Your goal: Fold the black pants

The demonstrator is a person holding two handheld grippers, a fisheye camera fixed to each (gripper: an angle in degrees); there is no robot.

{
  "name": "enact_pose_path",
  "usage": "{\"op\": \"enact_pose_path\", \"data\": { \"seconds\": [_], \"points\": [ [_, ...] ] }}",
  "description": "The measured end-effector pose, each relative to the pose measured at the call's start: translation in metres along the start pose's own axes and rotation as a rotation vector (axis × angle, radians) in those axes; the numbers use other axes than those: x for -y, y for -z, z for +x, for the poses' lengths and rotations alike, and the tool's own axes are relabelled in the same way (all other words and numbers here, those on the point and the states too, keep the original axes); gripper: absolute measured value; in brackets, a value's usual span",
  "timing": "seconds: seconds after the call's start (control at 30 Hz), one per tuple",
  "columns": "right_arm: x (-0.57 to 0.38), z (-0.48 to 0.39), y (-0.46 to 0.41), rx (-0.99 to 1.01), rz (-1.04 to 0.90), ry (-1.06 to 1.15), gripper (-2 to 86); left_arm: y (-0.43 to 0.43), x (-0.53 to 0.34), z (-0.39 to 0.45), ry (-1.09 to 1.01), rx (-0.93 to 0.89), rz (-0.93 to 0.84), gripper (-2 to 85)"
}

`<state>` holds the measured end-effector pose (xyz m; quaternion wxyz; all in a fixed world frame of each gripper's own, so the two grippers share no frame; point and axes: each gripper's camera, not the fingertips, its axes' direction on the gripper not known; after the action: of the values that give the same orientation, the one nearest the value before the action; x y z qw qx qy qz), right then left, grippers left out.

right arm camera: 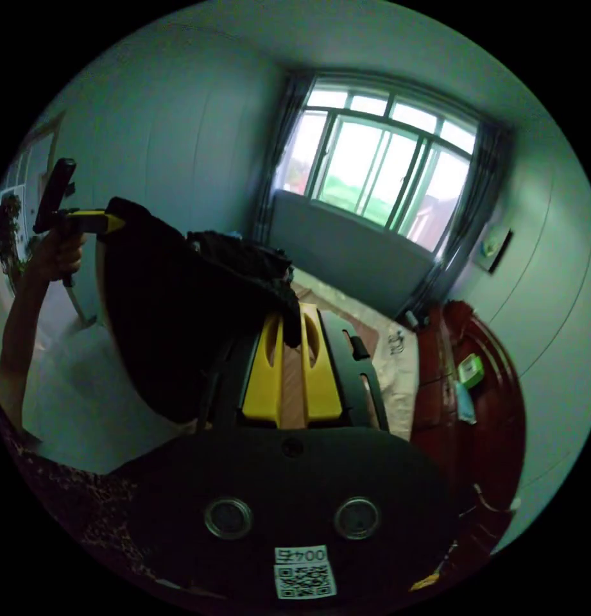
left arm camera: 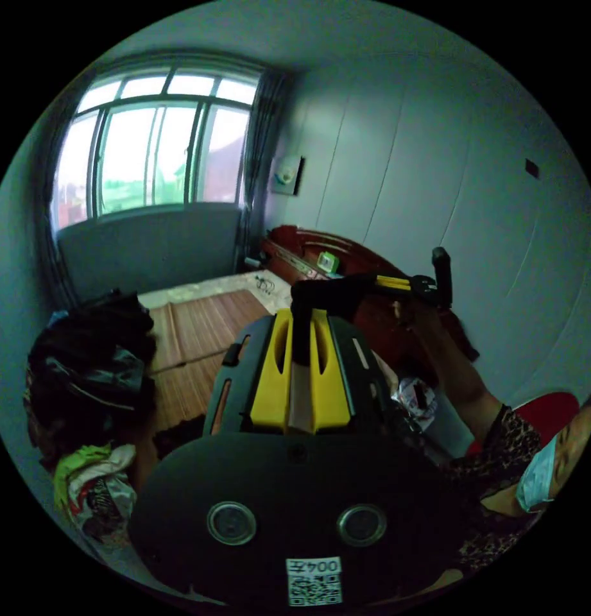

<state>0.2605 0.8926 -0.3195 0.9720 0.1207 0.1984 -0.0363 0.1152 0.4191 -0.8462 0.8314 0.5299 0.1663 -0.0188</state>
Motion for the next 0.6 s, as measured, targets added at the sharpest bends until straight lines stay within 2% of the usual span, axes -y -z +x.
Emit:
{"op": "enact_pose_path", "data": {
  "seconds": [0.17, 0.37, 0.6],
  "points": [
    [0.051, -0.012, 0.108, -0.175, 0.052, 0.088, 4.0, 0.076, 0.054, 0.026, -0.033, 0.092, 0.107, 1.7],
    [0.084, -0.028, 0.192, -0.282, 0.100, 0.132, 3.8, 0.144, 0.097, 0.048, -0.027, 0.169, 0.245, 1.6],
    [0.104, -0.051, 0.236, -0.346, 0.087, 0.209, 4.0, 0.184, 0.108, 0.054, 0.004, 0.187, 0.317, 1.4]
  ]
}}
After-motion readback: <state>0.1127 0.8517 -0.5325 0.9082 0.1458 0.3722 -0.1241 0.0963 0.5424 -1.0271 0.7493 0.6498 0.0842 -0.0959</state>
